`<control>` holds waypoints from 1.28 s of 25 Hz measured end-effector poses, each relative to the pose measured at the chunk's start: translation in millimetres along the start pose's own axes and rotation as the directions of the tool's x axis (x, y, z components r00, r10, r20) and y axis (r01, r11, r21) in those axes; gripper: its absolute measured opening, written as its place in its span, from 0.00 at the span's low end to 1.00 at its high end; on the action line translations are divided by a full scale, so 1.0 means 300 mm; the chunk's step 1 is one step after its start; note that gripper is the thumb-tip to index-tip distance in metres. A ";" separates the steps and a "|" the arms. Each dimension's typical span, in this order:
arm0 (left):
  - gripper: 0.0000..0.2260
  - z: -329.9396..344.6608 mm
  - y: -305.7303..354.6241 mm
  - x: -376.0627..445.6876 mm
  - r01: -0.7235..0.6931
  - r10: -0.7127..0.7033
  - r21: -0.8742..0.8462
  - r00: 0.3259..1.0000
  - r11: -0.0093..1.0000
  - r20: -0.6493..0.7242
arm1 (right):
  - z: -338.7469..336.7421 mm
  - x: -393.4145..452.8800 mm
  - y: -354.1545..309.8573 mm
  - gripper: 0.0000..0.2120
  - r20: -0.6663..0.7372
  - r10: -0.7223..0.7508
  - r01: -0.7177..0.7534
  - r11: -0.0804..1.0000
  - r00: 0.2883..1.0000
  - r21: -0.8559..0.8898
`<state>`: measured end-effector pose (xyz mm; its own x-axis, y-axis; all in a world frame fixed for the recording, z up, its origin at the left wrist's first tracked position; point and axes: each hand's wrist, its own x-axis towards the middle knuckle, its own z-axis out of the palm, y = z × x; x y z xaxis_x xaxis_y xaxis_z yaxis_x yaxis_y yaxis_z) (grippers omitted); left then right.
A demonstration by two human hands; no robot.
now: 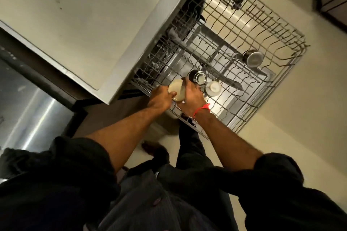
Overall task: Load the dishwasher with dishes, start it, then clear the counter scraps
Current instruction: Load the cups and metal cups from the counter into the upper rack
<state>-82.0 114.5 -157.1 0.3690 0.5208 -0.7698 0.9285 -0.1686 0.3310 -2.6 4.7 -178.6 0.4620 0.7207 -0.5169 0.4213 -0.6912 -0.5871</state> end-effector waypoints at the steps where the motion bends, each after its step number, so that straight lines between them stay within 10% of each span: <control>1: 0.16 0.023 -0.003 0.030 0.022 -0.022 0.040 1.000 0.999 0.003 | 0.010 0.023 0.021 0.48 0.042 0.008 -0.006 0.999 0.999 -0.045; 9: 0.17 0.043 0.015 0.107 0.061 -0.104 0.397 0.991 0.916 0.087 | 0.112 0.081 0.085 0.45 0.084 0.013 0.003 0.980 0.996 -0.197; 13: 0.19 0.026 0.007 0.091 0.056 -0.095 0.222 0.981 0.974 0.168 | 0.124 0.072 0.087 0.46 0.091 0.014 0.005 0.978 0.996 -0.209; 21: 0.19 -0.106 -0.148 -0.121 -0.297 0.304 0.081 0.948 0.952 -0.095 | 0.049 0.014 0.053 0.37 -0.068 0.023 -0.036 0.981 0.997 -0.192; 26: 0.16 -0.196 -0.314 -0.381 -0.418 0.393 0.025 0.830 0.908 -0.396 | 0.004 -0.124 -0.175 0.11 -0.297 -0.355 0.387 0.920 0.886 0.054; 32: 0.14 -0.372 -0.668 -0.629 -0.485 0.323 -0.039 0.638 0.873 -0.699 | 0.117 -0.315 -0.645 0.08 -0.309 -0.690 0.737 0.674 0.655 0.058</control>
<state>-342.4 143.4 -17.1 0.5056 0.8628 -0.0026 0.6303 -0.3673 0.6840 -155.2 72.4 -38.1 0.2533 0.9322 0.2587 0.5788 0.0682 -0.8126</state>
